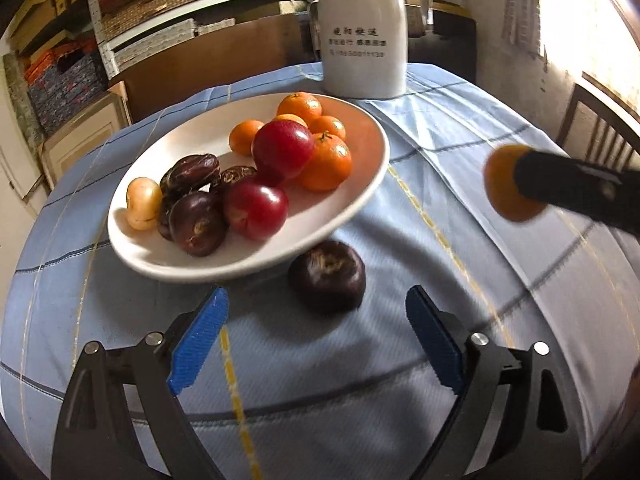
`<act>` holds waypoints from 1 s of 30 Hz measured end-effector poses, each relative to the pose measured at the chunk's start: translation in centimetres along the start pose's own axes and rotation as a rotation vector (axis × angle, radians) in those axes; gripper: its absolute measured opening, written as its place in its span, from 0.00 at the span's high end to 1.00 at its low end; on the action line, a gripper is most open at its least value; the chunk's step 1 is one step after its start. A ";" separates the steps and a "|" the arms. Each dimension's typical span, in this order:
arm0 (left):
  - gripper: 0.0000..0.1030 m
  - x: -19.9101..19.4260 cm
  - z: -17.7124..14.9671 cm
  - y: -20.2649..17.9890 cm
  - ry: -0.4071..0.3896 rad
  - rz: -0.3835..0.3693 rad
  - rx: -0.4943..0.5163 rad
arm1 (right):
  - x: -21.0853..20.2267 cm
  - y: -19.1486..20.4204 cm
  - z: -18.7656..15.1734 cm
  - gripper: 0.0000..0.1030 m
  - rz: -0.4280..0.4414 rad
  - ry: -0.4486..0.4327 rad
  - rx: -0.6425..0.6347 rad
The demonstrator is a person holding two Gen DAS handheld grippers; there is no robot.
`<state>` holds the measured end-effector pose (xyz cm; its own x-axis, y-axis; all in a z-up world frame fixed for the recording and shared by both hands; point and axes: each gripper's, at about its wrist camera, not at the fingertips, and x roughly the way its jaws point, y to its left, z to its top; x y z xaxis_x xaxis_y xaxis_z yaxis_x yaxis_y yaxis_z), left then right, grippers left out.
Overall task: Organize fruits
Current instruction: 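Grasp the last orange with the right gripper while the left gripper grasps the last dark brown fruit, then place both held fruits on the white plate and open both grippers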
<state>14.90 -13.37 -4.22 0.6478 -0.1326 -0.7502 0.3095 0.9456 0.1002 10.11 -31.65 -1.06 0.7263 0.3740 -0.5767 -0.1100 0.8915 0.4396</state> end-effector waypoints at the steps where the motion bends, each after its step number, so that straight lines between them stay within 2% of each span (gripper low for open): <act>1: 0.15 0.3 0.2 0.0 0.011 -0.006 -0.019 | 0.0 0.1 0.0 0.64 0.003 0.001 -0.001; 4: 0.17 1.6 0.7 0.1 0.042 -0.026 -0.052 | -0.1 0.1 0.1 0.64 0.009 0.001 0.000; 6: 0.34 2.4 1.0 0.3 0.063 -0.033 -0.066 | -0.1 0.1 0.1 0.64 0.013 0.001 0.004; 10: 0.40 2.4 1.0 0.5 0.057 -0.009 -0.074 | 0.1 0.2 0.0 0.64 0.016 0.008 -0.001; 11: 0.48 2.4 1.0 0.5 0.055 -0.007 -0.070 | 0.1 0.3 0.0 0.64 0.015 0.009 -0.002; 12: 0.60 2.2 0.9 0.8 0.048 -0.038 -0.074 | 0.1 0.3 -0.1 0.64 0.014 0.010 -0.004; 17: 0.60 1.1 0.0 1.5 0.038 -0.067 -0.072 | 0.4 -0.2 -0.1 0.64 0.002 0.018 0.006; 23: 0.60 -2.4 -2.7 4.3 -0.001 -0.084 -0.099 | 1.1 0.3 -0.6 0.64 -0.010 0.040 -0.019; 30: 0.60 -6.7 -5.2 7.8 -0.087 -0.027 -0.123 | 1.8 2.2 -1.9 0.64 -0.017 0.056 -0.102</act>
<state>9.33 -3.58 -1.79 0.7003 -0.1783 -0.6912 0.2435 0.9699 -0.0035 9.88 -28.54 -2.46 0.6901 0.3696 -0.6223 -0.1686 0.9182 0.3584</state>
